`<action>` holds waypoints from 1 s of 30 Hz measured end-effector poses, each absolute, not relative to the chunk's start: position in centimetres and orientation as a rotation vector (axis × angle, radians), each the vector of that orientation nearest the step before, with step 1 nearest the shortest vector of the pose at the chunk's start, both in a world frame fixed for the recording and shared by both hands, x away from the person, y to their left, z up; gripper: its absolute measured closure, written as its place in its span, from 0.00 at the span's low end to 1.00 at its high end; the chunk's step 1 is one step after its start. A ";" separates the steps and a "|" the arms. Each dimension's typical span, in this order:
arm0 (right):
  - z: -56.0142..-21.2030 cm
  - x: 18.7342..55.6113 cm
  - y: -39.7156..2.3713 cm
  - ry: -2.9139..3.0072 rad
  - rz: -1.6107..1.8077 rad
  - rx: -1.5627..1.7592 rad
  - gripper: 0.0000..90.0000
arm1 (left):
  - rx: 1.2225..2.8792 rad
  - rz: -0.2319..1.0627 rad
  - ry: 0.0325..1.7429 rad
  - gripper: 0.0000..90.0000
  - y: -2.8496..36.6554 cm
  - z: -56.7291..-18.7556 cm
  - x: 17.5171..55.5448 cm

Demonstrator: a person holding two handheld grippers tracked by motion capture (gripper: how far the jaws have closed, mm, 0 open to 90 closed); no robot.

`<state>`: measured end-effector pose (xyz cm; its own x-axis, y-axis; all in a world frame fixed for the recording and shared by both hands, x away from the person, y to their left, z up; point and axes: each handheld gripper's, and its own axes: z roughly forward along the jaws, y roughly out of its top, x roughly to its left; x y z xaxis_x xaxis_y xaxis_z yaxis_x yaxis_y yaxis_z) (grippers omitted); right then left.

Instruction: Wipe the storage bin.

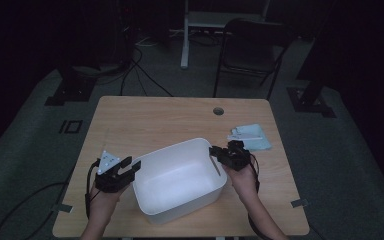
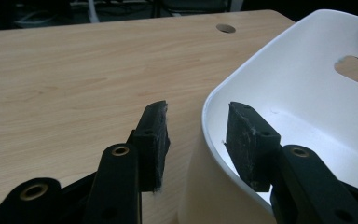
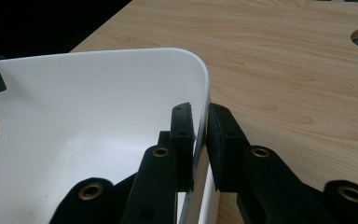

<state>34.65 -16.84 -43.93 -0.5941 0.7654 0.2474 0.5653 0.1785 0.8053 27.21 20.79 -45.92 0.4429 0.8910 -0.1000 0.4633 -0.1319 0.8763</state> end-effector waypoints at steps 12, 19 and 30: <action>-43.9 34.6 -17.0 2.241 1.390 1.297 0.90 | 1.805 0.585 1.174 0.86 20.0 -45.6 27.6; -44.0 34.3 -17.2 2.245 1.408 1.305 0.88 | 1.796 0.587 1.149 0.87 20.2 -45.8 28.0; -44.0 33.7 -17.5 2.239 1.411 1.314 0.88 | 1.761 0.569 1.110 0.87 20.5 -46.1 28.0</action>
